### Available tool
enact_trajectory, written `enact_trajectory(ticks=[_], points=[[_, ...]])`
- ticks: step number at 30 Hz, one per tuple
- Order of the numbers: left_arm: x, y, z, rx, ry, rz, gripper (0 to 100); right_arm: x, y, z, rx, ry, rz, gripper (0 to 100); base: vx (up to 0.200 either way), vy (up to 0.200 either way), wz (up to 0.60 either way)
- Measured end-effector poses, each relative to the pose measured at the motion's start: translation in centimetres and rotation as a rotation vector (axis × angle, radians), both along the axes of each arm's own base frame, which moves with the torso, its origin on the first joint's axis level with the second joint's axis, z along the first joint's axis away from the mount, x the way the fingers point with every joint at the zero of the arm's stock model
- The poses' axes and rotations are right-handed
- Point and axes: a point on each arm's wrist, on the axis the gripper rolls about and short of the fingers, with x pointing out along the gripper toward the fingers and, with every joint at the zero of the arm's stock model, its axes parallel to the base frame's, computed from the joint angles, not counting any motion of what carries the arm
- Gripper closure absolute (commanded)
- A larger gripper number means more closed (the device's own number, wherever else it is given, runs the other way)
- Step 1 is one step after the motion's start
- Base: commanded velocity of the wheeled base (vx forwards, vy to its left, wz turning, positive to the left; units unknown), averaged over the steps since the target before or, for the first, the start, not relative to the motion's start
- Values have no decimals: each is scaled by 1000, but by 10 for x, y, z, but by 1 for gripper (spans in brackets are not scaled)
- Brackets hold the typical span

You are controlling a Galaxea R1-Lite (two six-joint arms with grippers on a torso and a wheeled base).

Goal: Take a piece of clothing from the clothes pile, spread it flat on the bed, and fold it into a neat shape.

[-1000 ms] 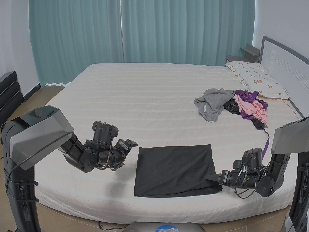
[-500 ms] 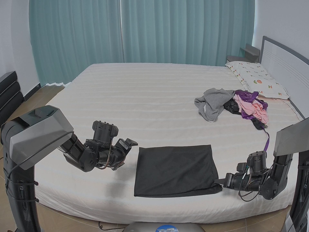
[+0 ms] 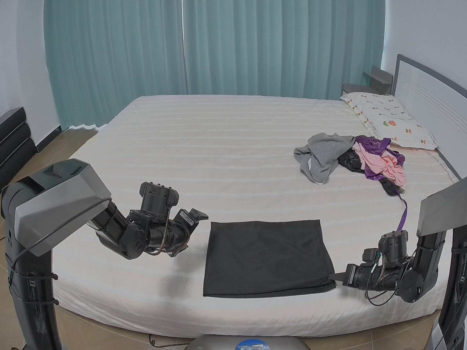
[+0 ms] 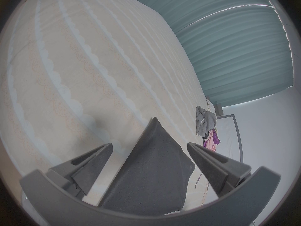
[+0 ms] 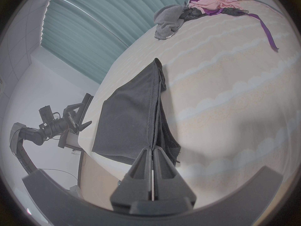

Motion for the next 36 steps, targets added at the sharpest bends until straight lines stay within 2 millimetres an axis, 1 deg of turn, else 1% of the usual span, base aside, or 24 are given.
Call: enact_trajectory(ticks=[9, 10, 18, 24, 27, 29, 36], points=[[0, 0, 0, 0, 0, 0, 0, -3, -4, -2, -20, 5, 5, 100, 0, 0, 0], [0, 0, 0, 0, 1, -1, 0, -3, -4, -2, -20, 5, 4, 0, 0, 0, 0], [0, 0, 0, 0, 1, -1, 0, -3, -5, -5, -24, 15, 4, 0, 0, 0, 0], [0, 0, 0, 0, 2, -1, 0, 6, -6, -1, -13, -29, -13, 0, 0, 0, 0], [0, 0, 0, 1, 3, -1, 0, 21, -4, 3, -4, -78, -24, 0, 0, 0, 0], [-1, 0, 0, 1, 5, -1, 0, 35, -2, 6, 3, -119, -34, 0, 0, 0, 0], [-2, 0, -1, 2, 7, -2, 0, 90, 7, 11, 10, -193, -75, 0, 0, 0, 0]])
